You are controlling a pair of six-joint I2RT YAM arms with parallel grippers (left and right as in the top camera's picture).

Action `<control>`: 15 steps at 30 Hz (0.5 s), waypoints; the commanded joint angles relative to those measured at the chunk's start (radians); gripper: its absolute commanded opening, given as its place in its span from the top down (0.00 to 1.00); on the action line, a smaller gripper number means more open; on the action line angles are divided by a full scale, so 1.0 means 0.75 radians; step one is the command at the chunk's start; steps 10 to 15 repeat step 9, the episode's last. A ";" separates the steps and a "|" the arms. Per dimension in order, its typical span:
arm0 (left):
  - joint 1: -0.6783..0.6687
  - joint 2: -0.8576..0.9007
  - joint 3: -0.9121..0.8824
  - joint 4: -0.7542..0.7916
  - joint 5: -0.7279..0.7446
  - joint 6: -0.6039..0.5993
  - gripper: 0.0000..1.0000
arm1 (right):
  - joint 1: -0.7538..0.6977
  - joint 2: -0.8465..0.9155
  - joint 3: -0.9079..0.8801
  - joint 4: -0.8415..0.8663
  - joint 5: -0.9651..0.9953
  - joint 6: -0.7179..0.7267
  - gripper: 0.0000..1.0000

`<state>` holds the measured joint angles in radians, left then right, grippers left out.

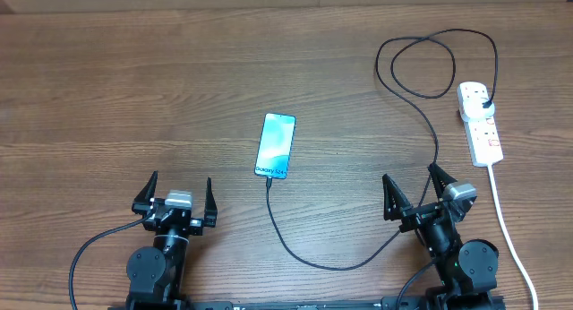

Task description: Plug charger to phone and switch on socket

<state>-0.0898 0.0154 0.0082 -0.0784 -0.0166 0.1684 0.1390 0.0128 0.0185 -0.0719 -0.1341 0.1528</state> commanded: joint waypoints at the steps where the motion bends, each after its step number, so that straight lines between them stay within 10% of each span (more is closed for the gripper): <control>1: 0.009 -0.015 -0.005 0.003 -0.012 0.025 0.00 | 0.003 -0.013 -0.014 0.003 -0.008 -0.006 0.00; 15: 0.009 -0.015 -0.005 0.003 -0.012 0.025 0.01 | 0.003 -0.013 -0.014 0.003 -0.008 -0.006 0.00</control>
